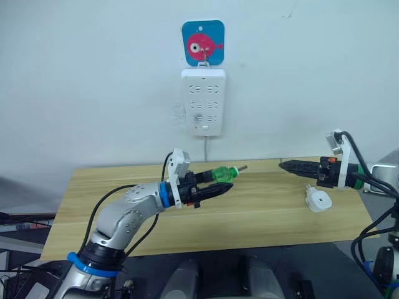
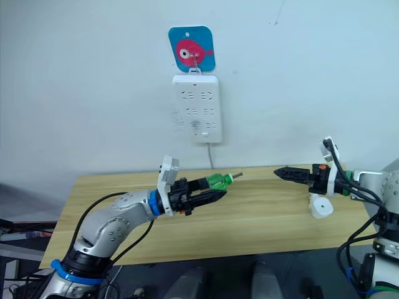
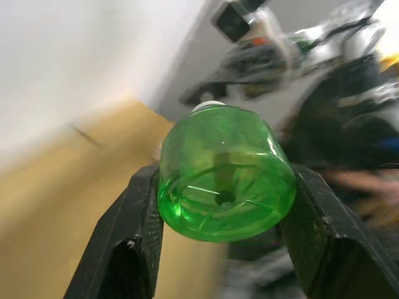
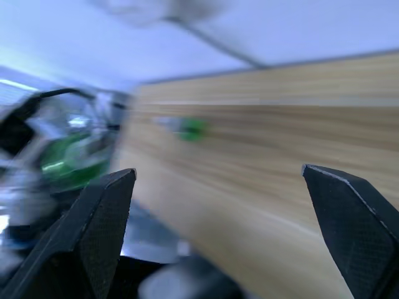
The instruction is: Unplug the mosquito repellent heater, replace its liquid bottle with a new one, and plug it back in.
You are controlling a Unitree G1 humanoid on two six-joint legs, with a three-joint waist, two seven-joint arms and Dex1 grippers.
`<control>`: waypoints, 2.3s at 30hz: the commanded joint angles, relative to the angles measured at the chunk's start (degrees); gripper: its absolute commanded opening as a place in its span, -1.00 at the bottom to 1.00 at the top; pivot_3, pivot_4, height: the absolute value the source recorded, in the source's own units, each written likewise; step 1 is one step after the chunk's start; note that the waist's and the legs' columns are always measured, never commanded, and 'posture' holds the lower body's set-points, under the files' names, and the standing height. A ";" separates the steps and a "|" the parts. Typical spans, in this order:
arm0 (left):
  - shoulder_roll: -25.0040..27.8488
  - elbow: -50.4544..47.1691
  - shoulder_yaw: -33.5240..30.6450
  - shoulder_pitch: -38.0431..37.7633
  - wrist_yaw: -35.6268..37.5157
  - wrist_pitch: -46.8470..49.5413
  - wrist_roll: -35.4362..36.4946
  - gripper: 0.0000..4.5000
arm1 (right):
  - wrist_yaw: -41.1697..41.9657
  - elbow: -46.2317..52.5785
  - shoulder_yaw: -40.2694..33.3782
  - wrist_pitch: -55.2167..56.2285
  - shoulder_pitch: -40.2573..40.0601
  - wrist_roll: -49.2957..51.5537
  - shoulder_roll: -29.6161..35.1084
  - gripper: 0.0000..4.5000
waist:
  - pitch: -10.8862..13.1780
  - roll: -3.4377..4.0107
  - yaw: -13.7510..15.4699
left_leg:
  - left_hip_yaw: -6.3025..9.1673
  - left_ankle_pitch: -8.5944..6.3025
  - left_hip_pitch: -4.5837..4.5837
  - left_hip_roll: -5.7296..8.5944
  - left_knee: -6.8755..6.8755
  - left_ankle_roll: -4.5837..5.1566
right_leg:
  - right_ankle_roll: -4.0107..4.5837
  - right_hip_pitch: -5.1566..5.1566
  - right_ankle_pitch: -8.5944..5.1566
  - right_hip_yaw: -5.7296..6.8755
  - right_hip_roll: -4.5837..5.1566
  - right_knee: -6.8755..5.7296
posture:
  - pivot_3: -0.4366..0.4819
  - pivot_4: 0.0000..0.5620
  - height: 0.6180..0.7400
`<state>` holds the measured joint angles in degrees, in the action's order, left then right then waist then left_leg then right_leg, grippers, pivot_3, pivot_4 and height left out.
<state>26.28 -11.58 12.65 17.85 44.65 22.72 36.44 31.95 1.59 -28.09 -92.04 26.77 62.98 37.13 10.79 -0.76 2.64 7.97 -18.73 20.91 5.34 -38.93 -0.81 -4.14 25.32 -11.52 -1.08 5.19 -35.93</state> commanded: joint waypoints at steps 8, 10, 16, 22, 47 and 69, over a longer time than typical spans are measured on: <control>-6.56 -1.64 1.84 2.17 1.12 -8.43 -9.78 0.01 | -45.45 14.30 13.72 27.40 -7.10 50.02 -8.56 0.98 | -0.01 0.01 -0.98 | 0.02 0.00 -0.09 -0.09 -0.01 0.01 | -0.03 0.00 0.01 -0.11 -0.02 -0.11 | 0.11 -0.36 1.00; -7.00 -2.59 1.74 1.93 1.38 -7.74 -9.70 0.01 | -48.78 15.57 14.83 30.78 -7.20 50.02 -10.50 0.98 | -0.01 0.01 -1.21 | 0.05 0.01 -0.09 -0.07 -0.02 0.01 | -0.05 0.00 0.01 -0.09 -0.07 -0.13 | 0.11 -0.36 1.00; -7.80 -4.21 1.86 1.04 0.90 -6.47 -9.82 0.01 | -51.63 17.33 16.28 34.13 -6.88 50.02 -14.27 0.98 | -0.02 0.02 -1.25 | 0.20 0.01 -0.07 -0.02 -0.02 0.03 | -0.05 0.00 0.01 0.01 -0.25 -0.12 | 0.12 -0.36 1.00; -8.78 -4.78 1.52 0.98 0.24 -5.68 -10.21 0.01 | -51.52 17.78 17.20 33.89 -7.39 50.02 -14.23 0.25 | -0.02 0.02 -1.28 | 0.22 0.01 -0.07 -0.04 -0.02 0.03 | -0.05 0.00 0.01 0.02 -0.29 -0.13 | 0.13 -0.34 1.00; 0.19 -5.12 -0.97 1.57 4.56 -3.18 -13.17 1.00 | -38.45 17.82 31.83 48.41 -9.52 2.62 -3.04 -0.60 | -0.03 0.03 -1.26 | 0.15 0.01 -0.08 -0.01 -0.01 0.04 | -0.08 -0.01 -0.01 0.08 -0.36 -0.12 | 0.20 -0.34 1.00; 0.35 -5.59 -1.09 3.62 9.41 0.08 -10.76 1.00 | -23.71 -31.14 36.64 90.42 -7.05 -54.32 -15.63 -0.60 | -0.05 0.03 -1.33 | -0.01 0.03 -0.11 -0.03 0.00 -0.01 | -0.07 0.03 0.00 -0.06 -0.35 -0.13 | 0.19 -0.40 1.00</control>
<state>26.72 -15.42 12.01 21.05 53.94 23.37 25.51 7.70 -29.01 9.93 -2.34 19.33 9.63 21.88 10.74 -0.74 1.31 7.95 -18.70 20.78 5.31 -38.94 -0.82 -4.20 25.35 -11.52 -1.15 4.84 -36.06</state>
